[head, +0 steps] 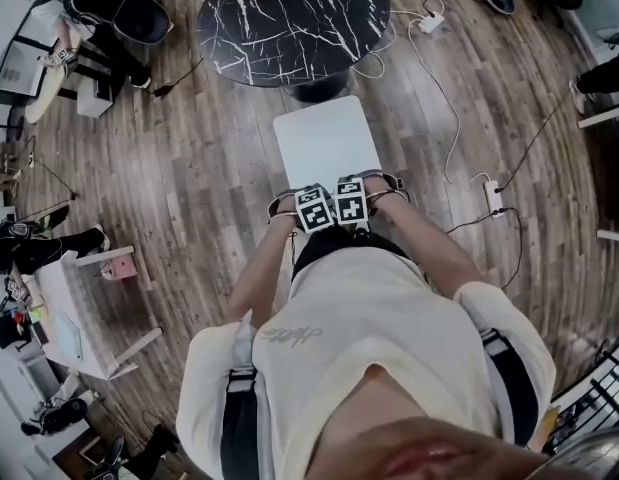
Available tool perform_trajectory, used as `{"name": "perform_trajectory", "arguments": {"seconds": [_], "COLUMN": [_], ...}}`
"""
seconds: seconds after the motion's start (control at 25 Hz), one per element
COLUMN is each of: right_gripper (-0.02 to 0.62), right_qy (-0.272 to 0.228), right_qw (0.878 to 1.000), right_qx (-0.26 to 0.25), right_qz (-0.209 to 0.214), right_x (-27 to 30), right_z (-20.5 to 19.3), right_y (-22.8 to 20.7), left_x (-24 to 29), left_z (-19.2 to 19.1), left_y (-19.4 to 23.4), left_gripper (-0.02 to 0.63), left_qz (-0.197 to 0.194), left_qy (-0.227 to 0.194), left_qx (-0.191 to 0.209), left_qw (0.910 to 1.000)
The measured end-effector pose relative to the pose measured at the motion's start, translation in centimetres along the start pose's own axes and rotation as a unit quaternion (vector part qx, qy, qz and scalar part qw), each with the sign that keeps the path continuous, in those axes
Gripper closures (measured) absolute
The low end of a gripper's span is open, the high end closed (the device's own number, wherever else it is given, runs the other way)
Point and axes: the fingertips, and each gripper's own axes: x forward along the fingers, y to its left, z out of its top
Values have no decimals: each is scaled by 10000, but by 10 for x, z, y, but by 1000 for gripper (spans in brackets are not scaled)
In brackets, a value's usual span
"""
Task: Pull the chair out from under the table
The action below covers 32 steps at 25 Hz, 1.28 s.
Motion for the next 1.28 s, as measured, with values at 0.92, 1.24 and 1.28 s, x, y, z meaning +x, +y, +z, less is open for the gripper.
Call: {"name": "perform_trajectory", "arguments": {"seconds": [0.92,1.24,1.28], "right_gripper": [499,495,491], "right_qy": [64,17,-45], "right_qw": [9995,9999,9998], "right_qx": [-207,20,148], "right_qz": [240,124,120], "right_x": [10,13,13], "right_z": [-14,-13,-13], "right_y": [89,100,99], "left_x": [19,21,21], "left_z": [6,3,3], "left_y": [-88,-100,-100], "left_gripper": [509,502,502], "left_qz": [13,-94,-102], "left_qy": [17,108,115], "left_qx": [-196,-103,-132], "left_qw": [9998,9998,9998]}}
